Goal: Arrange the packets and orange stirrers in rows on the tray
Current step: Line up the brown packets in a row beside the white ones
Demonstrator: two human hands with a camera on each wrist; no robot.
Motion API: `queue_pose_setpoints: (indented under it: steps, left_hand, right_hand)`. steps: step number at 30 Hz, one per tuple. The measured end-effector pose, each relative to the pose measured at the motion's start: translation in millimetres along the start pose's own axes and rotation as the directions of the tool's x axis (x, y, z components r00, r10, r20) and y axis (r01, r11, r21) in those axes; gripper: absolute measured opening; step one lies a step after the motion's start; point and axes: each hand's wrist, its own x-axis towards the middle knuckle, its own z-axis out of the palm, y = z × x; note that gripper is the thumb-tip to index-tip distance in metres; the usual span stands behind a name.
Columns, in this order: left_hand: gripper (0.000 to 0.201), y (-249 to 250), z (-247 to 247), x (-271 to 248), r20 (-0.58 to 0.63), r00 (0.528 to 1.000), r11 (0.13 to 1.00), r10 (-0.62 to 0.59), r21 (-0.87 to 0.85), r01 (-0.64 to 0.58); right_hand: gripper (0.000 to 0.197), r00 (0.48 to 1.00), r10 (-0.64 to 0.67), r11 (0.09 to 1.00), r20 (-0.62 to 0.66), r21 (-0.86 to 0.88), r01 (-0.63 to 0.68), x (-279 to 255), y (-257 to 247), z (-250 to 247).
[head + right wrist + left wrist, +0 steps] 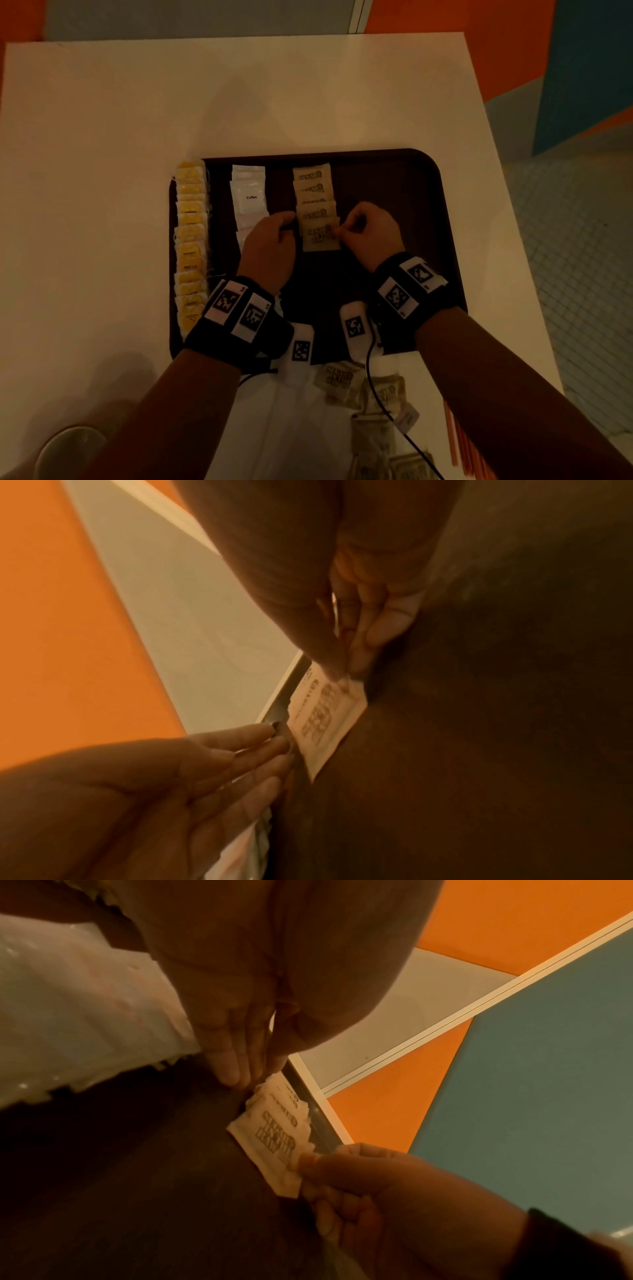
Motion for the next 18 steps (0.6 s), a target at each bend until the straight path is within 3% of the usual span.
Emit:
queue_pose_setpoints:
  steps: [6,18]
  left_hand:
    - [0.035,3,4,5,0.039,0.994,0.978,0.102,0.179,-0.107]
    - [0.035,13,-3,-2,0.038,0.996,0.984,0.084,0.154,-0.089]
  right_hand:
    - [0.011,0.995,-0.092,0.993,-0.028,-0.079,0.09,3,-2,2]
    - [0.009,0.998,-0.066,0.997,0.005,-0.041,0.066,5,4,1]
